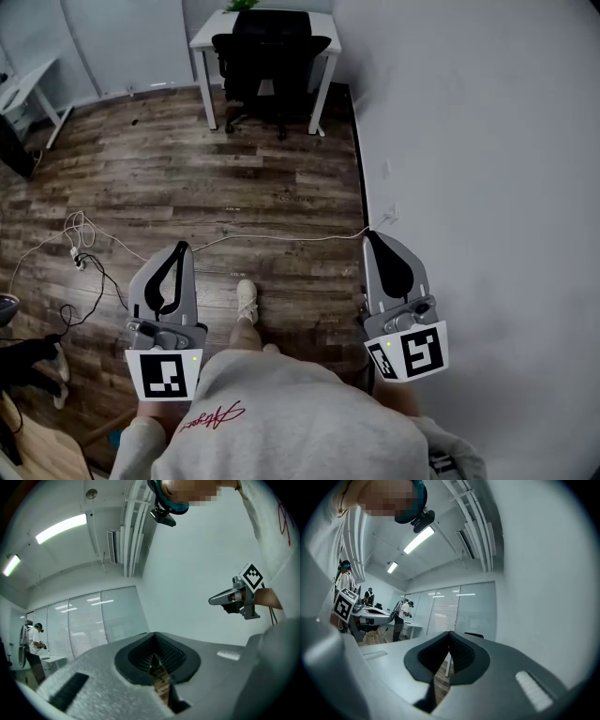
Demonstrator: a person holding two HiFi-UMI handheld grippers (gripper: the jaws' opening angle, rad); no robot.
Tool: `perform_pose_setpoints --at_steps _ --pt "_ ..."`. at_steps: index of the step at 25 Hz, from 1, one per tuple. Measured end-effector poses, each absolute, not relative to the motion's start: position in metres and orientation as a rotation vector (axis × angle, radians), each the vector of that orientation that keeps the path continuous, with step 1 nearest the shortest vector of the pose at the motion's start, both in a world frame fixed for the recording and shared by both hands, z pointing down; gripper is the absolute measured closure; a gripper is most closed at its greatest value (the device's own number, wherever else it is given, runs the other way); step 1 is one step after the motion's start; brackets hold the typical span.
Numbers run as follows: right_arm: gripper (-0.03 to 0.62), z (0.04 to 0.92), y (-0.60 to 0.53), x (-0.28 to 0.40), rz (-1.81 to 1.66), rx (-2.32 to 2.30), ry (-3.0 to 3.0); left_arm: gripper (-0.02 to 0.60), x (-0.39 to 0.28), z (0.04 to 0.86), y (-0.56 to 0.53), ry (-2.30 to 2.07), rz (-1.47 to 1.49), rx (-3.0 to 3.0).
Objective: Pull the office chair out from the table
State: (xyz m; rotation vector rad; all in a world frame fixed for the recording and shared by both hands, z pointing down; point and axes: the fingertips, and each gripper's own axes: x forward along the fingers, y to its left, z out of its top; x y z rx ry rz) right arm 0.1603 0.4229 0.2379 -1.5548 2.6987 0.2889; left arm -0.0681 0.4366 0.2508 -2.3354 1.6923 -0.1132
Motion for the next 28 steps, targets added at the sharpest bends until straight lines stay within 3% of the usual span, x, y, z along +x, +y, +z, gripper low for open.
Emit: perform_pose_setpoints --at_steps 28 --pt "0.595 0.206 0.166 0.106 0.325 -1.632 2.597 0.58 -0.129 0.223 0.166 1.645 -0.061 -2.346"
